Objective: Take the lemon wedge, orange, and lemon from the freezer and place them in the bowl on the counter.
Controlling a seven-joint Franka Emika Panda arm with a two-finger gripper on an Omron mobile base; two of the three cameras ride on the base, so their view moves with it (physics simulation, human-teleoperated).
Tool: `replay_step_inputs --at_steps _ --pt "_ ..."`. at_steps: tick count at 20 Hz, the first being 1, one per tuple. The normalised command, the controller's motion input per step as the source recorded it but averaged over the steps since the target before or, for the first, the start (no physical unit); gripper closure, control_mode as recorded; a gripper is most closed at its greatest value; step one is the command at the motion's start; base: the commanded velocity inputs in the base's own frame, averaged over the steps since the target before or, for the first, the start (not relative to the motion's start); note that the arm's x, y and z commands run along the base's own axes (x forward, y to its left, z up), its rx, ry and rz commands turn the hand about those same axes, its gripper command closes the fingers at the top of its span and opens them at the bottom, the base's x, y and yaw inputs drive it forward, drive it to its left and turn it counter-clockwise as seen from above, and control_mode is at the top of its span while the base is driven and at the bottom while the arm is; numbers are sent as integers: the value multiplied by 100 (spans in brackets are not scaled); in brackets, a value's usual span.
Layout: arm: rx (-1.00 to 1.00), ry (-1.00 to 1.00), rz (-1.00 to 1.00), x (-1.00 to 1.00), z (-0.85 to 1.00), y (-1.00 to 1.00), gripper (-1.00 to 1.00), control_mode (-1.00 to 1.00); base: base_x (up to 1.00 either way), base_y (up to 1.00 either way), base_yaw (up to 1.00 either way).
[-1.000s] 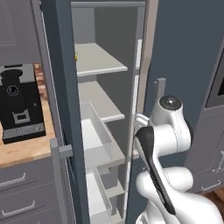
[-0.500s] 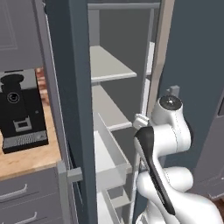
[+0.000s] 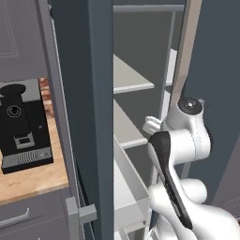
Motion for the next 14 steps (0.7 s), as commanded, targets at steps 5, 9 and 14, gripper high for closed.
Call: replay_step_inputs --at_steps 5,9,14 --pt "-4 -24 43 -30 82 0 -100 -100 0 0 0" --pt "-15 -19 49 -8 67 19 -100 -100 0 0 0" --pt "-17 -23 47 11 76 39 -100 -100 0 0 0"
